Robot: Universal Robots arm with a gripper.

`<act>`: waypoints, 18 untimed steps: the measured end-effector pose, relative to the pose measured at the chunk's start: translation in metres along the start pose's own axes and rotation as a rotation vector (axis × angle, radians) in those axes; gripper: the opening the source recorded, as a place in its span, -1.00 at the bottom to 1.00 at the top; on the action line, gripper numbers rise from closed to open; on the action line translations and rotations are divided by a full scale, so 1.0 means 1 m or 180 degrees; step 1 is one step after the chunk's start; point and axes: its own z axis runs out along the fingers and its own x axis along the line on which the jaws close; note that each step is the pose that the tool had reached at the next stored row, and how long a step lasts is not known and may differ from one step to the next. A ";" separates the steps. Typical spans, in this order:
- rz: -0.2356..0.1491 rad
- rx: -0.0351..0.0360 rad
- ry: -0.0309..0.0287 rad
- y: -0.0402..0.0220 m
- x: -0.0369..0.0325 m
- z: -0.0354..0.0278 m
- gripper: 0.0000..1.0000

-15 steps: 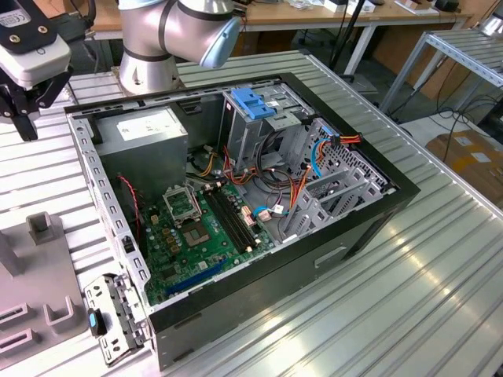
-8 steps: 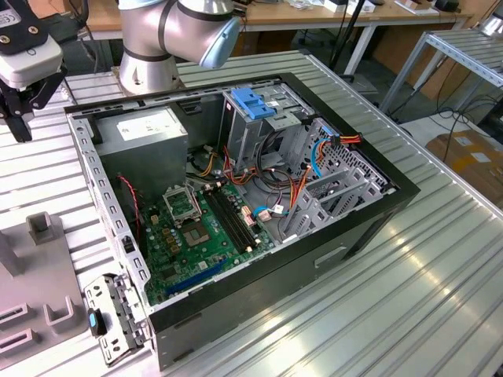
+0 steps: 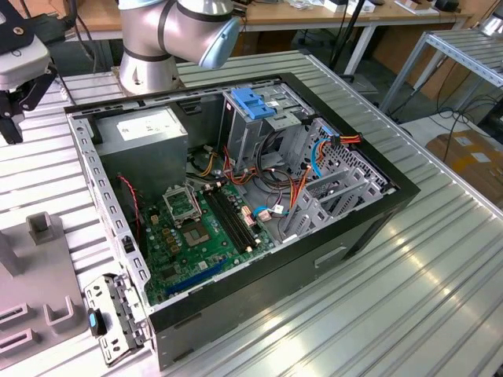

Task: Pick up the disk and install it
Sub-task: 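Reach for the disk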

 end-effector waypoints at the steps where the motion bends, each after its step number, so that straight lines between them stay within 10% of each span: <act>1: 0.0000 0.0000 0.0000 -0.0002 0.0028 -0.0001 -0.79; 15: -0.0177 -0.0002 0.0021 0.0070 0.0302 0.0016 -0.79; 18: -0.0173 0.0003 0.0119 0.0066 0.0510 0.0032 -0.79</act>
